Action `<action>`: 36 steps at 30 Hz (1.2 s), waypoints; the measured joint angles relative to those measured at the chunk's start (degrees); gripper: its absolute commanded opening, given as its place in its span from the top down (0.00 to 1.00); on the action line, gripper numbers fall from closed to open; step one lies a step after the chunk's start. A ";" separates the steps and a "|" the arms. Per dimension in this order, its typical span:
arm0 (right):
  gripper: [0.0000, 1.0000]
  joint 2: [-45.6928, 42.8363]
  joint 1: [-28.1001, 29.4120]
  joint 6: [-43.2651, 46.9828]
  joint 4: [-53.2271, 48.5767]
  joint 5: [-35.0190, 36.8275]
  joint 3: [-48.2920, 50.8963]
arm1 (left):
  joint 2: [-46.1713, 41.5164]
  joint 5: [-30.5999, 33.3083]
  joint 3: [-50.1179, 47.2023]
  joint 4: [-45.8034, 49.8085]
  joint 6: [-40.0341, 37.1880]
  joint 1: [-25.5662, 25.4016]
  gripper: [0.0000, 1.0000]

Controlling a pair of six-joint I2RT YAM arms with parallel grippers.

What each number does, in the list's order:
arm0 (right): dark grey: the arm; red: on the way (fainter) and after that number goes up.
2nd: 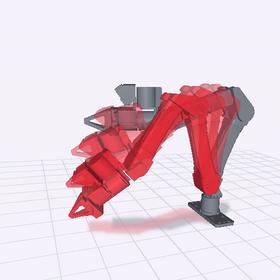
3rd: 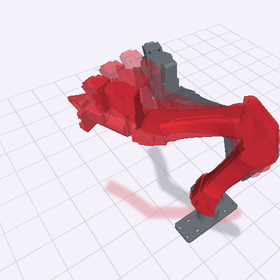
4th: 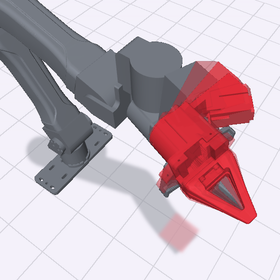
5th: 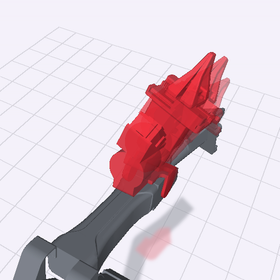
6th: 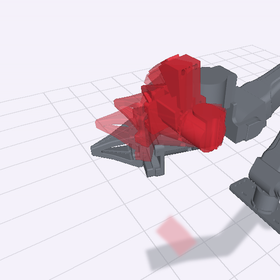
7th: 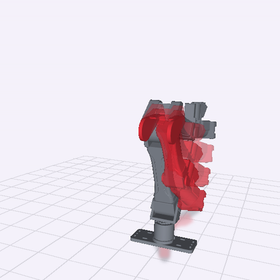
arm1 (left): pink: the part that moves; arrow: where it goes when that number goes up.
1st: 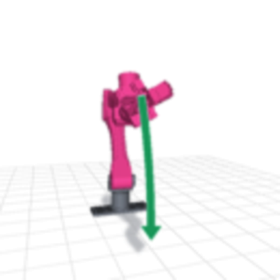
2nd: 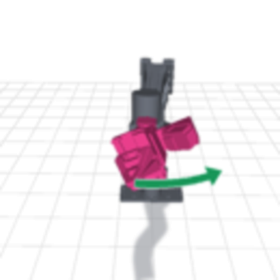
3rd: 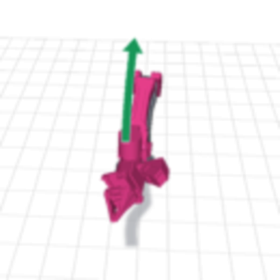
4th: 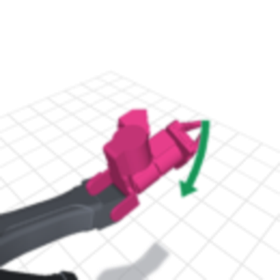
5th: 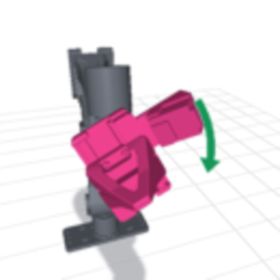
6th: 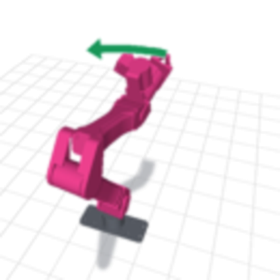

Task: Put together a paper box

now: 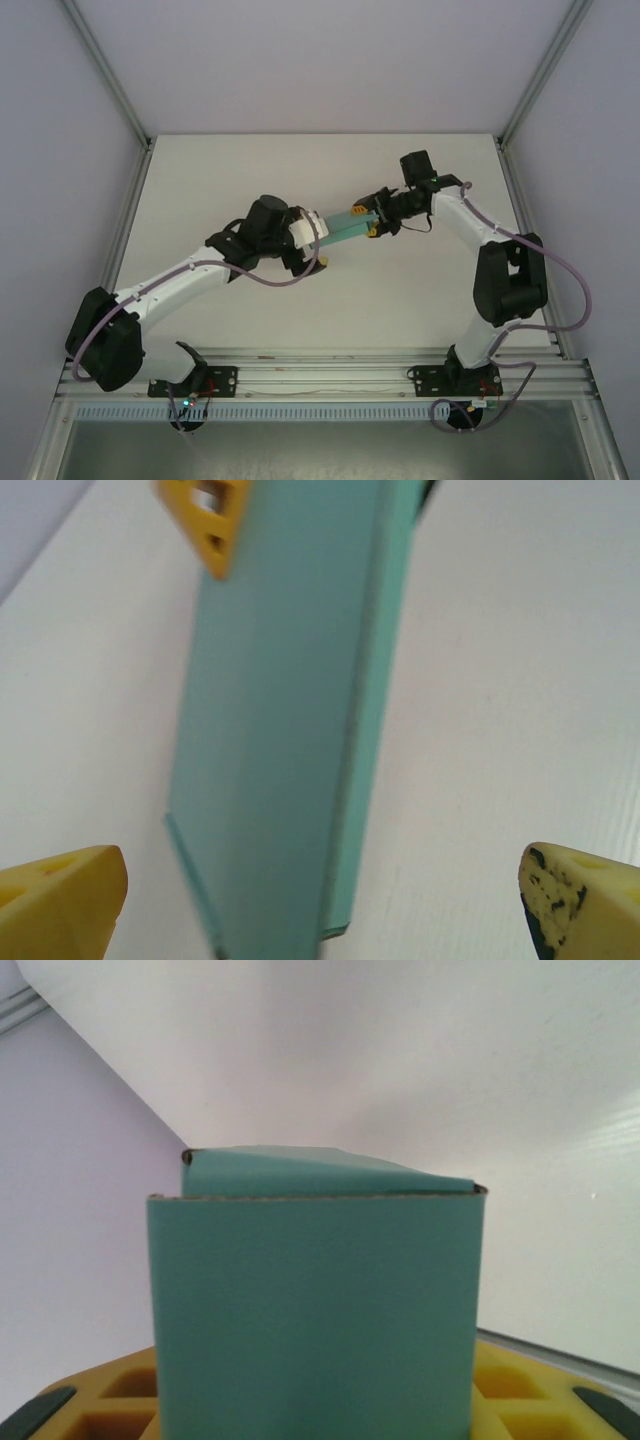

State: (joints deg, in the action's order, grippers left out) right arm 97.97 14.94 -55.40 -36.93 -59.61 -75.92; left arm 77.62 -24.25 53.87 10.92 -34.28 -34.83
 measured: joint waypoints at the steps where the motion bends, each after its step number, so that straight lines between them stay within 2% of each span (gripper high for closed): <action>1: 0.63 -0.11 0.00 -0.11 -0.44 -0.31 -0.13 | 0.33 0.96 0.09 0.33 -0.83 -0.61 0.00; 6: 0.62 -0.35 0.00 -1.03 -1.95 -2.12 -0.15 | 1.73 6.51 0.13 -0.17 -2.71 -1.44 0.01; 11: 0.61 -1.03 0.00 -3.17 -1.25 -3.65 0.70 | 4.96 9.55 3.54 -0.24 -3.37 -1.55 0.21; 12: 0.60 -1.22 0.00 -3.41 -1.22 -3.87 0.83 | 5.57 9.90 4.26 -0.33 -3.37 -1.57 0.22; 17: 0.59 -1.62 -0.44 -5.03 0.15 -4.35 1.53 | 6.03 10.25 4.63 -1.27 -3.08 -1.90 0.40; 20: 0.52 -1.62 -0.63 -5.79 0.76 -4.74 1.90 | 6.03 10.16 4.63 -1.22 -3.30 -2.12 0.48; 23: 0.51 -1.66 -0.63 -6.38 1.01 -4.85 2.10 | 5.86 10.14 4.50 -1.29 -3.69 -2.21 0.56; 29: 0.37 -3.06 -0.57 -7.13 1.92 -5.38 2.75 | 4.83 9.57 3.67 -1.70 -4.42 -2.29 0.67; 32: 0.17 -3.87 -0.66 -7.30 2.71 -5.22 2.75 | 4.59 9.51 3.67 -1.66 -4.48 -2.29 0.68; 33: 0.01 -4.09 -0.85 -6.86 2.95 -4.85 2.80 | 4.57 9.51 3.67 -1.51 -4.70 -2.29 0.68; 36: 0.00 -5.01 -2.47 -4.46 3.06 -1.77 2.86 | 4.57 9.51 3.69 -0.20 -5.53 -2.29 0.70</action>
State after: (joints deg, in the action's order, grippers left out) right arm 92.97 12.47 -59.86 -33.87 -61.39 -73.06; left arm 82.19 -14.74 57.56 10.72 -39.81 -37.12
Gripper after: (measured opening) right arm 0.988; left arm 0.433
